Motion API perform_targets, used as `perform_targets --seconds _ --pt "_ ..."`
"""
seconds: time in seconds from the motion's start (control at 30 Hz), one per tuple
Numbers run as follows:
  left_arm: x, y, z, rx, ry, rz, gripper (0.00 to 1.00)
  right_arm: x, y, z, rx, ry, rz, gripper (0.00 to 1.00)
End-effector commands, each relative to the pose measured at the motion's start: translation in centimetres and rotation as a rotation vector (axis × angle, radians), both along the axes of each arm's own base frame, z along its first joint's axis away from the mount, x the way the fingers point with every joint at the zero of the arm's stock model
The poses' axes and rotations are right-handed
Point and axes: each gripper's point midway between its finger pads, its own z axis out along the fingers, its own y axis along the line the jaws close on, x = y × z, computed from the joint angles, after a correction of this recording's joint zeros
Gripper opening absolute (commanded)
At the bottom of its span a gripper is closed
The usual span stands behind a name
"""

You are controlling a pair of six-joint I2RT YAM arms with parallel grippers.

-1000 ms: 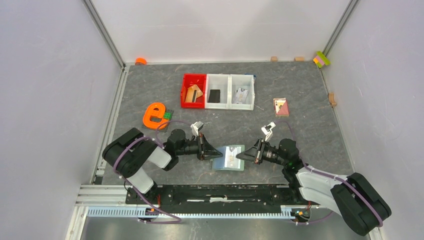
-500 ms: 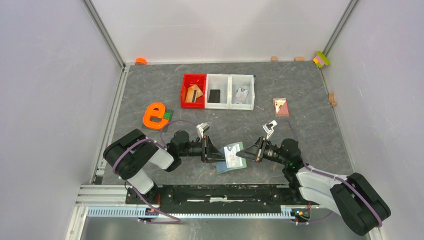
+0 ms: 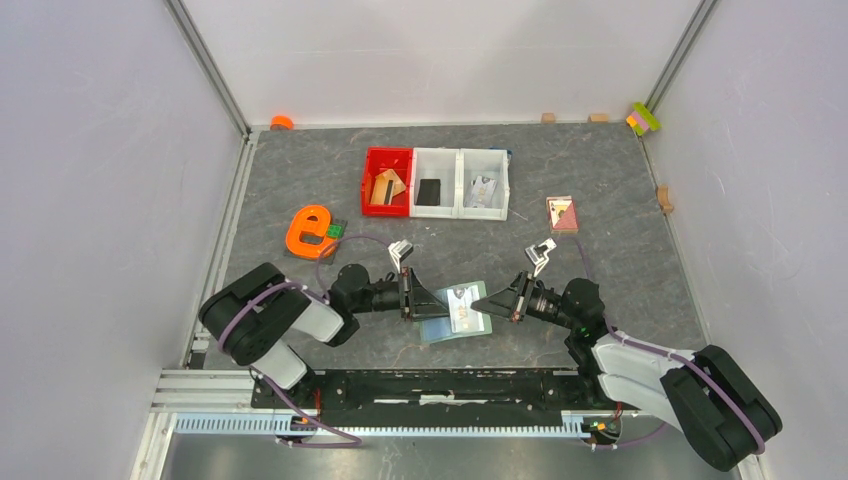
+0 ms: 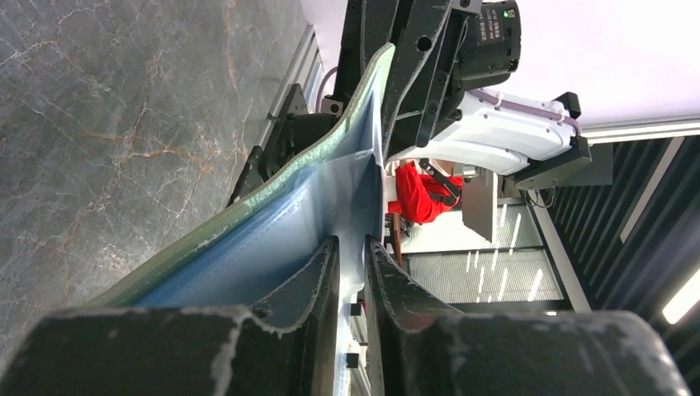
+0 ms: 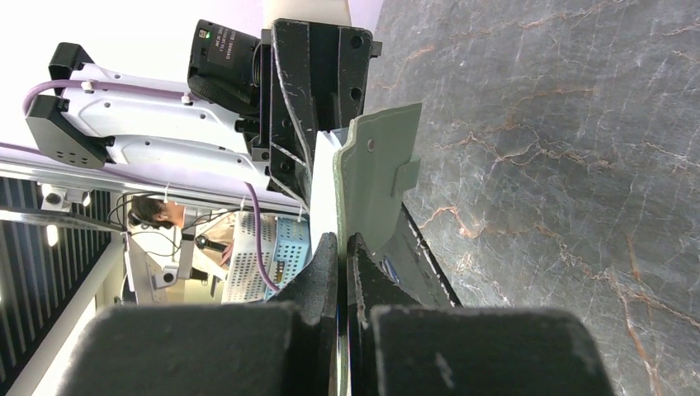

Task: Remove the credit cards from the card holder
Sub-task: Remove the credit card from the card holder.

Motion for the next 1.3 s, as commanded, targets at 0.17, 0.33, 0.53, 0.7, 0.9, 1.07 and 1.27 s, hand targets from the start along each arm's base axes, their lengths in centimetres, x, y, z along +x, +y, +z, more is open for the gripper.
perform_targets --seconds 0.17,0.33,0.53,0.7,0.9,1.07,1.27 --pt "0.9 2.1 2.0 -0.029 -0.076 0.096 0.23 -3.4 -1.7 -4.8 -0.055 0.1 0.015 0.0" --pt "0.9 2.0 2.1 0.018 -0.11 0.089 0.26 -3.2 -1.5 -4.5 -0.05 0.099 0.021 0.0" --pt "1.0 1.5 1.8 0.088 -0.137 0.087 0.41 -3.1 -1.4 -4.1 -0.04 0.092 0.022 0.0" --pt "0.6 0.2 2.3 0.084 -0.147 0.058 0.5 -3.1 -1.3 -3.8 -0.034 0.092 0.028 0.0" --pt "0.2 -1.1 2.4 0.073 -0.145 0.018 0.32 -3.3 -1.3 -3.6 -0.025 0.091 0.034 0.0" --pt "-0.1 -1.3 2.5 0.065 -0.155 -0.013 0.06 -3.4 -1.3 -3.5 -0.02 0.093 0.039 0.0" --pt "-0.4 -0.8 2.3 0.083 -0.16 -0.025 0.02 -3.6 -1.3 -2.4 0.021 0.061 0.049 0.31"
